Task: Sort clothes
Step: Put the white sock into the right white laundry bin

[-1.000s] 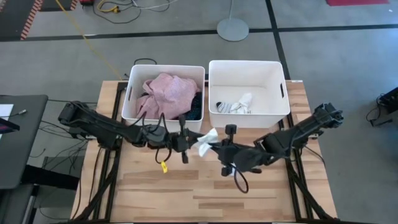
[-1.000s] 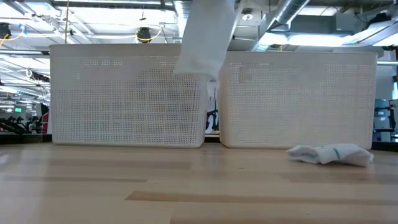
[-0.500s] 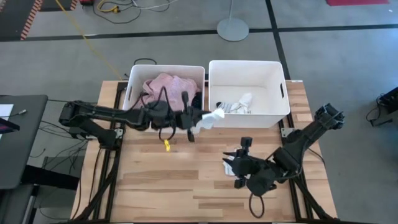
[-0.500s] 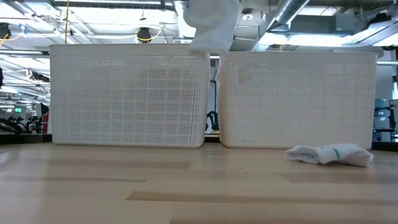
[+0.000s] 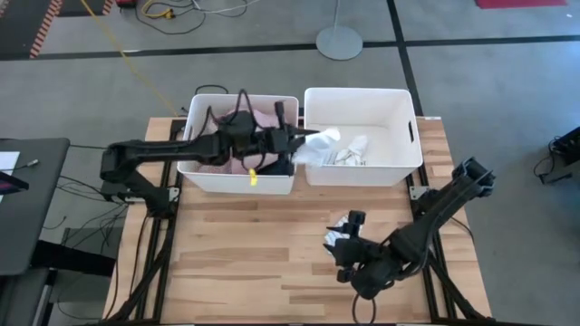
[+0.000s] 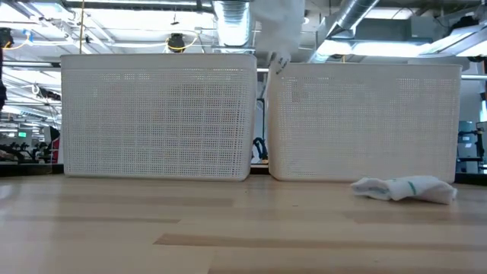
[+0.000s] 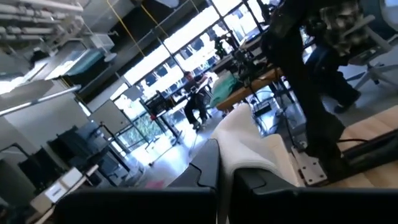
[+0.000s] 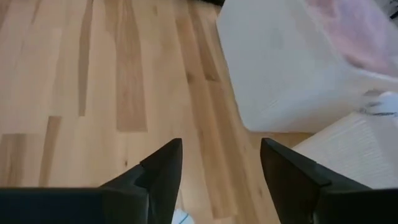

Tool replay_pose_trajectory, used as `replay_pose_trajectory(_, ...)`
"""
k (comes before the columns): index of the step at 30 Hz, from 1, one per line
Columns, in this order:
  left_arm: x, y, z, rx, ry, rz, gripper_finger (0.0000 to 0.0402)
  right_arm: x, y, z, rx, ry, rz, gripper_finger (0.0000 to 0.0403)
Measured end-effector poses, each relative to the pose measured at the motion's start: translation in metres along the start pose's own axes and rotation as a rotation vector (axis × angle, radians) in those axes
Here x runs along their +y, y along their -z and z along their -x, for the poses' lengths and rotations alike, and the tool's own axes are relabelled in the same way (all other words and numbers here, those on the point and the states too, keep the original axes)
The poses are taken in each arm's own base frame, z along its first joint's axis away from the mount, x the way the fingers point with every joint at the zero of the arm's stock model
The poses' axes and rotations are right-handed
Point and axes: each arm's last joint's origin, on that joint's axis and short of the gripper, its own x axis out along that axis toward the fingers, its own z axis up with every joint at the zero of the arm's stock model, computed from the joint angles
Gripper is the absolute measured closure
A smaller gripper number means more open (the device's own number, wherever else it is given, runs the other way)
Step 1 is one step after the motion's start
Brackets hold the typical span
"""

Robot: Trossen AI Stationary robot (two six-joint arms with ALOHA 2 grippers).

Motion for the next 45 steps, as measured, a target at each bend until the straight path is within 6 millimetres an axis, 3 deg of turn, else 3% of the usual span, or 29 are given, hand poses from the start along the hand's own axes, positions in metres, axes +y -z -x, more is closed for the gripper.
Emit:
replay_pose_trajectory(14, 0.014, 0.058, -0.068, 0.114, -0.015, 0.017, 0.0401, 0.041, 0.033, -0.01, 0.104, 0.032, -0.013, 0.0182)
replay_pose_trajectory(24, 0.016, 0.123, -0.084, 0.32, 0.137, 0.122, 0.0383, 0.061, 0.059, -0.006, 0.166, 0.077, -0.098, 0.0182)
replay_pose_trajectory(28, 0.014, 0.128, -0.081, 0.341, 0.207, 0.159, 0.034, 0.059, 0.065, 0.0, 0.209, 0.094, -0.169, 0.0182)
replay_pose_trajectory(37, 0.011, 0.129, -0.072, 0.401, 0.316, 0.24, 0.0203, 0.06, 0.089, 0.004, 0.265, 0.138, -0.295, 0.0182)
replay_pose_trajectory(45, 0.013, 0.124, -0.067, 0.46, 0.451, 0.332, 0.0172, 0.058, 0.106, -0.003, 0.311, 0.175, -0.351, 0.0182)
